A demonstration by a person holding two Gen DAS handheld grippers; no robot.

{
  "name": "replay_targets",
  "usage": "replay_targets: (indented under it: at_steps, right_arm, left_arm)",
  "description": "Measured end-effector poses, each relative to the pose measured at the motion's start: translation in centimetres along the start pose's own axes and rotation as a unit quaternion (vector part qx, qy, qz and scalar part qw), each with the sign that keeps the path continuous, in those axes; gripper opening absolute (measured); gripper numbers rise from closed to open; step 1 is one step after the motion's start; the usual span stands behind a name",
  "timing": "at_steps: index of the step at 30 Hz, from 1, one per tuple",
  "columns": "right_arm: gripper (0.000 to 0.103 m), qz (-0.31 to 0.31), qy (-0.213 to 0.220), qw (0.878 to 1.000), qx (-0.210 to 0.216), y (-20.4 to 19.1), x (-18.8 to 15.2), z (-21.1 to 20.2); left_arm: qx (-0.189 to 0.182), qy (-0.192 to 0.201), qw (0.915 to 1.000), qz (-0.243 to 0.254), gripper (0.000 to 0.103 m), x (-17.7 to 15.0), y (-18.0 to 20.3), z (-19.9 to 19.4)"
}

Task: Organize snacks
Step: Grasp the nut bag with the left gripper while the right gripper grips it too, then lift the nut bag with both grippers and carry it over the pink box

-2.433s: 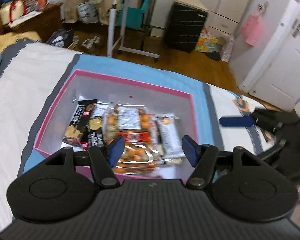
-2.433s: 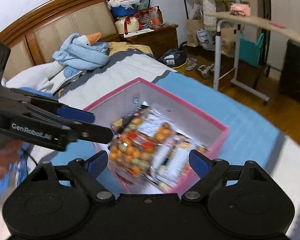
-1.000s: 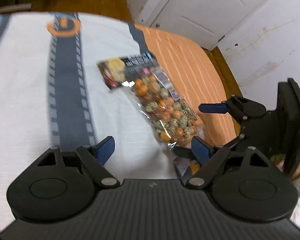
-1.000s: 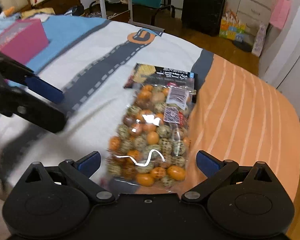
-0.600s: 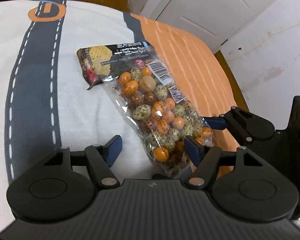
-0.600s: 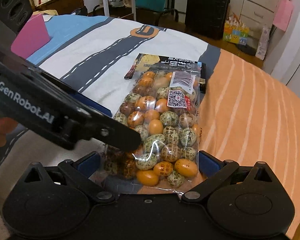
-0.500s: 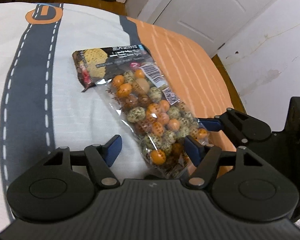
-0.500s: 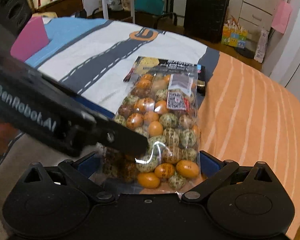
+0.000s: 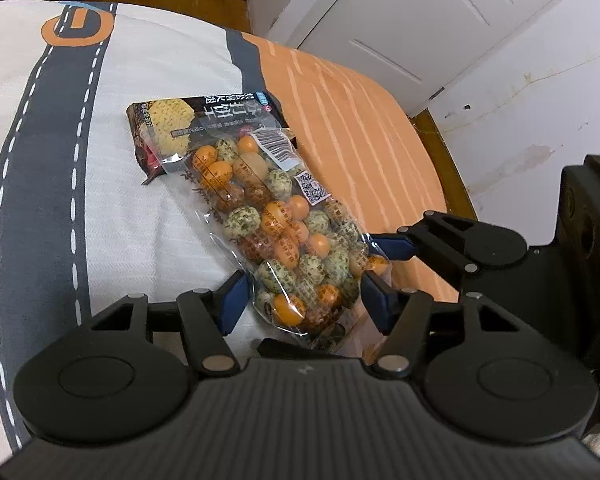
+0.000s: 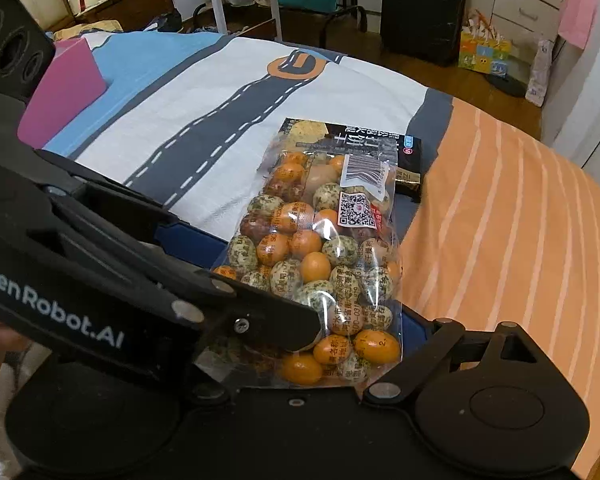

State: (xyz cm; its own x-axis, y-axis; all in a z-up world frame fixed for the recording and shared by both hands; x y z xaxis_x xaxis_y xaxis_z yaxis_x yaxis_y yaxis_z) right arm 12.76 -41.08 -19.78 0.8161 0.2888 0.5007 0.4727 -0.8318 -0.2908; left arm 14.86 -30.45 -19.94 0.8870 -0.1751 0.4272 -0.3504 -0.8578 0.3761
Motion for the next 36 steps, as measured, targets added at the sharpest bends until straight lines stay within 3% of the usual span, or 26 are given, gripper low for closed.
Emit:
replay_targets:
  at_steps: [9,17,28,36]
  right_arm:
    - [0.095,0.018,-0.012,1.000,0.009,-1.4,0.8,-2.9]
    - [0.096,0.003,-0.018,1.000,0.007,-5.0,2.8,-6.5]
    - [0.096,-0.044,-0.014,0.999,0.018,-13.9,6.9,-9.4]
    - [0.096,-0.086,-0.029,0.995,0.033,-22.6,9.6,-9.0]
  left_arm:
    - [-0.014,-0.018,0.9997,0.012,0.059,0.3,1.1,-2.8]
    - [-0.016,-0.026,0.9993,0.020,0.059,0.9,1.8,-8.3]
    - [0.004,0.012,0.9999,-0.006,0.059,0.1,-1.0,-18.5]
    - [0.021,0.032,0.9981,-0.049,0.059,-2.2,-6.0,-26.3]
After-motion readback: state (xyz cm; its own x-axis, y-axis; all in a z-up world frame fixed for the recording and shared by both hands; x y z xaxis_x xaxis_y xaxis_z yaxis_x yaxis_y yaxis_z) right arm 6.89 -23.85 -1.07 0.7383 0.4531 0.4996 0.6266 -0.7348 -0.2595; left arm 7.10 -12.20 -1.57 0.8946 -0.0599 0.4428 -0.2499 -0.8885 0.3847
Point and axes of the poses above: each gripper's, at about its wrist camera, not at the fingertips, and z roughly the way its jaws point, y to its right, x to its top, the point moved 5 cm from there along z, roughly the way its jaws point, and after that the axes turned 14 degrees about x, right-handed, at the moved point
